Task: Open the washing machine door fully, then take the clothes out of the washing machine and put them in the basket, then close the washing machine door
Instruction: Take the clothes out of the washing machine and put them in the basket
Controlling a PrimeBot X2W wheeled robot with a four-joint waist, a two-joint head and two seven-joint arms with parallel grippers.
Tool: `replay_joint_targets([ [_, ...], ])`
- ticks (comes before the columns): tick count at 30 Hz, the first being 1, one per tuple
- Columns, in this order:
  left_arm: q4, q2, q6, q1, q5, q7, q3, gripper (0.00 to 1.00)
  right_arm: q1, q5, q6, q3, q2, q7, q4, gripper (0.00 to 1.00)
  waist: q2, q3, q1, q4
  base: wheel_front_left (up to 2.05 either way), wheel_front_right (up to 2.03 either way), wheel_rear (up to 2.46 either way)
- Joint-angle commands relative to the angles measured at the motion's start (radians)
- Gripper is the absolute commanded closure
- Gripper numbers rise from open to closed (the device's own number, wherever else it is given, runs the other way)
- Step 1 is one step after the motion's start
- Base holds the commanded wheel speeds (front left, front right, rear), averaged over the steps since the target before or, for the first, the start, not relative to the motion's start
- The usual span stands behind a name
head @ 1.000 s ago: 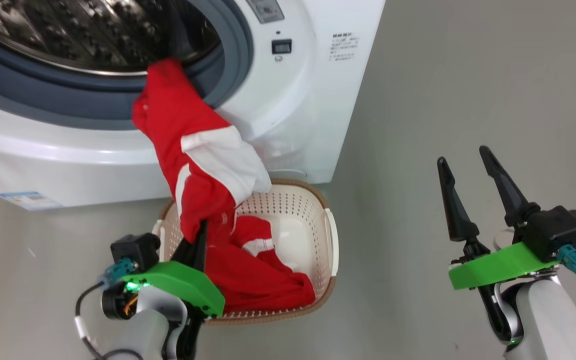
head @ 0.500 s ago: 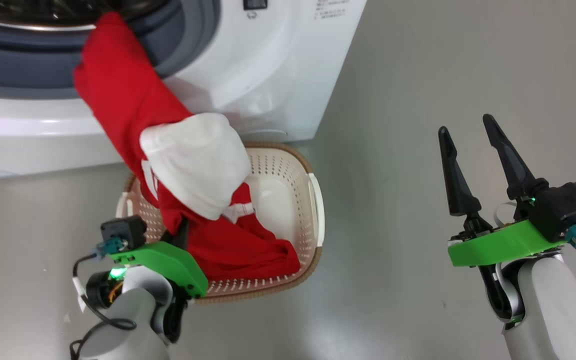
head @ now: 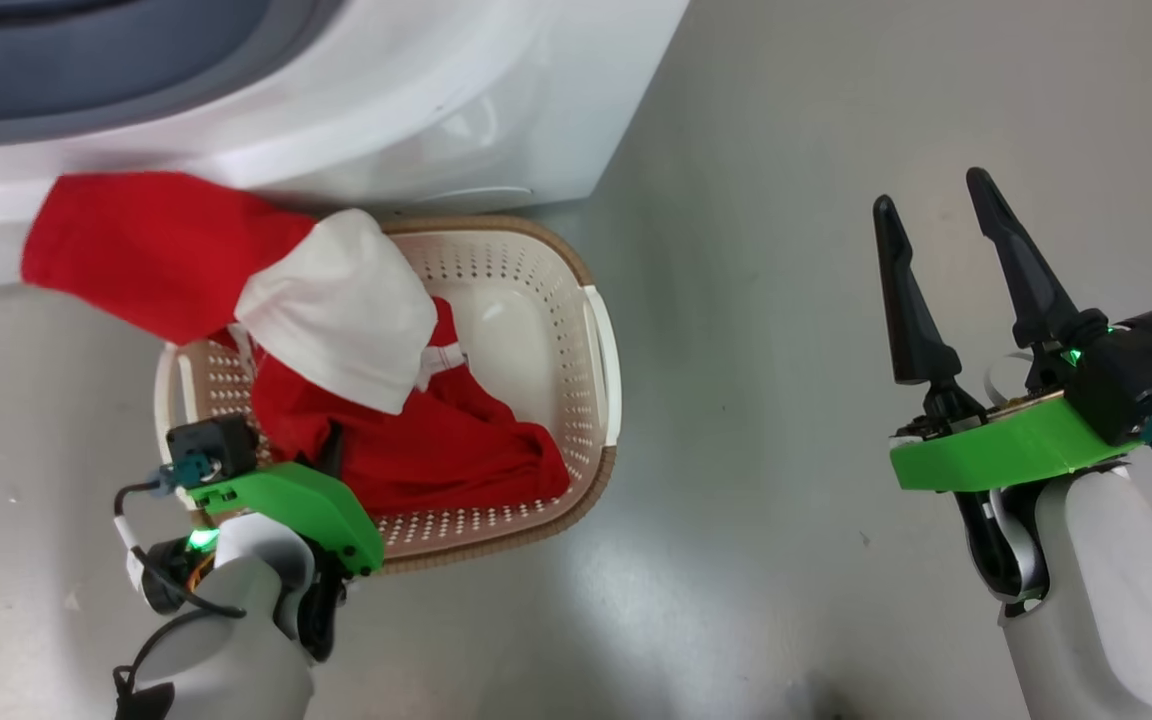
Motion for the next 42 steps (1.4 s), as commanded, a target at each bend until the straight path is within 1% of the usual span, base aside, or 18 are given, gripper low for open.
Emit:
replay_joint_targets([
  [1,0.009,0.019,-0.009,0.001,-0.011,-0.01,0.011,1.0,-0.008,0.022,0.006,0.023,0.0,-0.006,-0.026,0.0,0.0,0.027,0.0,-0.02,0.0,0.0,0.0],
  [8,0.045,0.02,-0.014,0.01,-0.037,0.027,0.012,1.0,-0.013,0.043,0.006,0.03,0.0,-0.006,-0.027,0.0,0.0,0.056,0.0,-0.036,0.0,0.0,0.0],
  [15,0.056,0.027,-0.008,0.011,-0.048,0.047,0.014,1.0,-0.019,0.049,0.006,0.027,0.0,-0.006,-0.029,0.0,0.0,0.076,0.0,-0.043,0.0,0.0,0.0],
  [16,0.056,0.027,-0.007,0.01,-0.048,0.047,0.013,0.92,-0.019,0.049,0.006,0.026,0.0,-0.006,-0.028,0.0,0.0,0.077,0.0,-0.042,0.0,0.0,0.0],
  [17,0.057,0.028,-0.004,0.008,-0.048,0.045,0.013,0.75,-0.019,0.049,0.006,0.026,0.0,-0.006,-0.027,0.0,0.0,0.078,0.0,-0.04,0.0,0.0,0.0],
  [18,0.058,0.029,0.001,0.007,-0.048,0.04,0.013,0.52,-0.02,0.049,0.006,0.026,0.0,-0.006,-0.025,0.0,0.0,0.078,0.0,-0.039,0.0,0.0,0.0],
  [19,0.058,0.029,0.006,0.004,-0.049,0.035,0.015,0.52,-0.02,0.049,0.006,0.026,0.0,-0.006,-0.023,0.0,0.0,0.076,0.0,-0.037,0.0,0.0,0.0],
  [20,0.058,0.028,0.006,0.003,-0.055,0.032,0.019,0.0,-0.02,0.05,0.006,0.027,0.0,-0.006,-0.022,0.0,0.0,0.074,0.0,-0.035,0.0,0.0,0.0],
  [26,0.059,0.027,-0.003,0.0,-0.046,0.012,0.007,0.0,-0.019,0.052,0.006,0.028,0.0,-0.006,-0.014,0.0,0.0,0.051,0.0,-0.023,0.0,0.0,0.0],
  [34,0.033,0.025,-0.013,0.018,-0.029,-0.011,0.002,0.0,0.001,0.045,0.006,0.015,0.0,-0.006,0.017,0.0,0.0,-0.023,0.0,0.007,0.0,0.0,0.0],
  [40,-0.136,0.05,0.019,0.074,0.036,-0.012,0.045,0.0,0.015,0.035,0.006,0.007,0.0,-0.006,0.05,0.0,0.0,-0.088,0.0,0.032,0.0,0.0,0.0],
  [42,-0.209,0.059,0.041,0.102,0.079,-0.012,0.064,0.0,0.021,0.031,0.006,0.004,0.0,-0.006,0.055,0.0,0.0,-0.11,0.0,0.04,0.0,0.0,0.0],
])
